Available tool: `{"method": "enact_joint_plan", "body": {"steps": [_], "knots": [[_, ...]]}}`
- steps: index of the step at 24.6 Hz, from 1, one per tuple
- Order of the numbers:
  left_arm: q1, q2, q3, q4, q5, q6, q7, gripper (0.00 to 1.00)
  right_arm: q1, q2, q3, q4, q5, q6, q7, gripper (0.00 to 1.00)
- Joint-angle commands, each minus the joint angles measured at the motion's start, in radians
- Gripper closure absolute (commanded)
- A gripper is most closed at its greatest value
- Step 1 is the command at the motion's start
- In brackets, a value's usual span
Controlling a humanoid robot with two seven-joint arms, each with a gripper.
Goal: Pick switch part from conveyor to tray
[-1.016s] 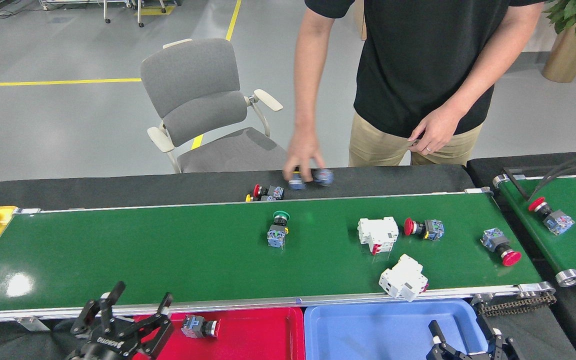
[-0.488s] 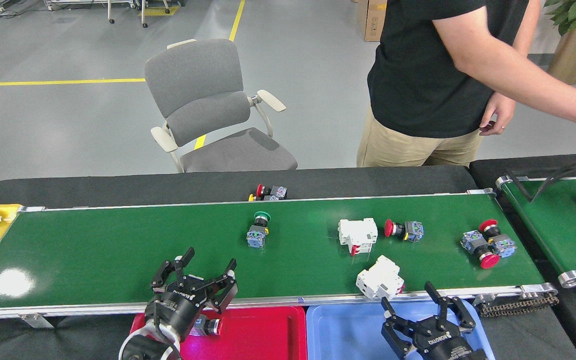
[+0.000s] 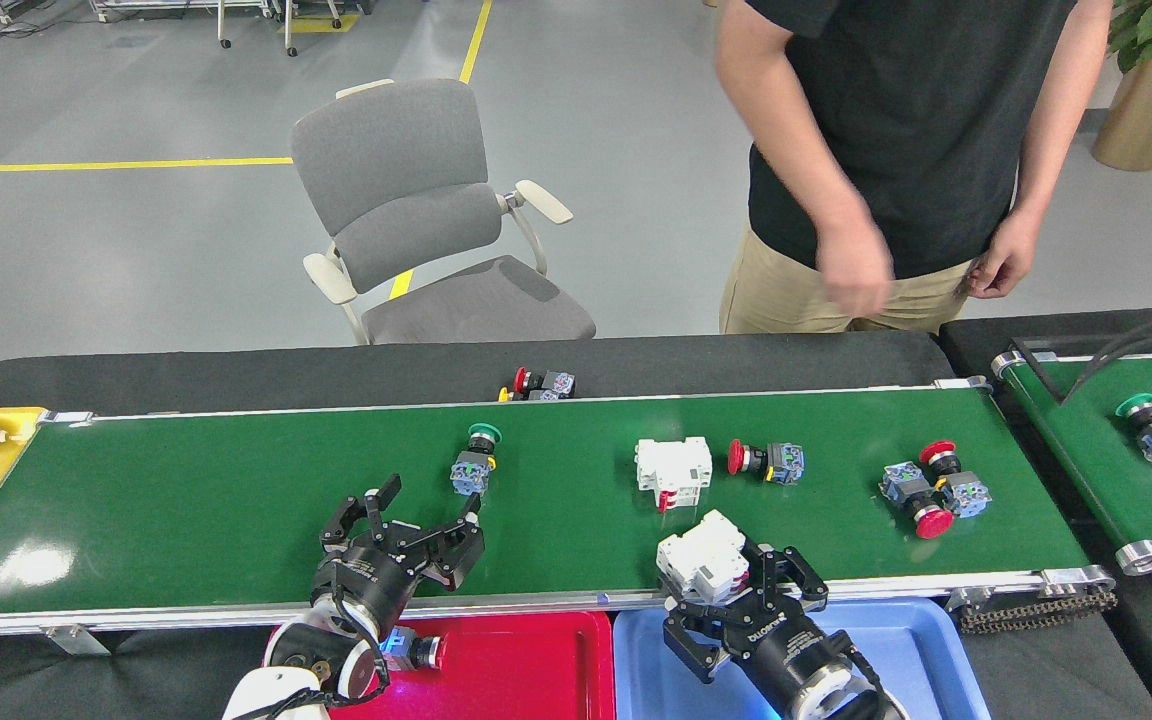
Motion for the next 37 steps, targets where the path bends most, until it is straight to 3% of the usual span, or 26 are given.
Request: {"method": "enact_joint_plan", "body": {"steps": [1,3,4,9,10,13,15,18,19,20,21,22,24,25,27,28,29,30,34,37], "knots": [[-0.036,0.000,-0.010,0.017,-0.001,0.043,0.011,0.00,-0.016,0.005,0.009,-0.005,0.001,0.000,0.002,0.60],[-0.055,0.002,-0.007,0.036,-0.001,0.046,0.011,0.00,-0.018,0.000,0.015,-0.005,0.000,0.000,0.003,0.75],[-0.064,0.003,-0.005,0.048,-0.001,0.054,0.013,0.00,-0.018,0.000,0.015,-0.005,0.000,-0.002,0.005,0.78],[-0.101,0.008,-0.007,0.123,-0.001,0.158,0.016,0.06,-0.018,-0.004,0.014,-0.059,-0.005,-0.011,-0.024,0.79],[-0.101,0.011,-0.007,0.128,-0.001,0.166,0.018,0.15,-0.012,-0.004,0.014,-0.077,-0.007,-0.011,-0.035,0.79],[-0.090,0.009,0.006,0.129,0.013,0.163,0.018,0.76,0.066,-0.052,-0.026,-0.176,-0.016,-0.011,-0.063,0.78],[-0.072,0.011,0.022,0.122,0.028,0.163,0.019,0.90,0.152,-0.101,-0.087,-0.245,-0.039,-0.014,-0.101,0.75],[-0.033,0.014,0.030,0.071,0.037,0.156,0.084,0.97,0.274,-0.175,-0.176,-0.278,-0.086,-0.014,-0.216,0.70],[-0.009,0.014,0.024,0.042,0.037,0.155,0.097,0.98,0.303,-0.185,-0.216,-0.278,-0.103,-0.014,-0.238,0.65],[0.024,0.019,0.022,-0.009,0.037,0.135,0.100,0.98,0.341,-0.187,-0.258,-0.277,-0.122,-0.014,-0.244,0.45],[0.063,0.025,0.027,-0.079,0.039,0.072,0.099,0.97,0.378,-0.187,-0.297,-0.277,-0.137,-0.014,-0.244,0.12],[0.115,0.037,0.033,-0.174,0.039,-0.027,0.097,0.95,0.411,-0.187,-0.334,-0.277,-0.142,-0.014,-0.245,0.02],[0.257,0.083,0.045,-0.366,0.045,-0.248,0.097,0.91,0.444,-0.184,-0.374,-0.269,-0.145,-0.012,-0.242,0.01],[0.339,0.112,0.065,-0.441,0.045,-0.357,0.097,0.84,0.444,-0.181,-0.382,-0.269,-0.148,-0.012,-0.239,0.01],[0.481,0.128,0.093,-0.542,0.044,-0.499,0.097,0.61,0.442,-0.170,-0.383,-0.271,-0.171,-0.002,-0.233,0.01],[0.545,0.128,0.099,-0.575,0.044,-0.520,0.096,0.34,0.441,-0.156,-0.388,-0.274,-0.194,0.001,-0.224,0.01],[0.580,0.123,0.099,-0.581,0.041,-0.511,0.096,0.06,0.439,-0.147,-0.396,-0.277,-0.206,0.004,-0.209,0.01],[0.597,0.115,0.099,-0.579,0.042,-0.488,0.097,0.00,0.436,-0.141,-0.402,-0.278,-0.208,0.012,-0.189,0.01],[0.600,0.105,0.111,-0.582,0.042,-0.390,0.097,0.00,0.432,-0.139,-0.405,-0.278,-0.208,0.023,-0.123,0.01],[0.603,0.091,0.133,-0.582,0.042,-0.187,0.099,0.00,0.412,-0.139,-0.405,-0.278,-0.209,0.024,-0.115,0.01]]}}
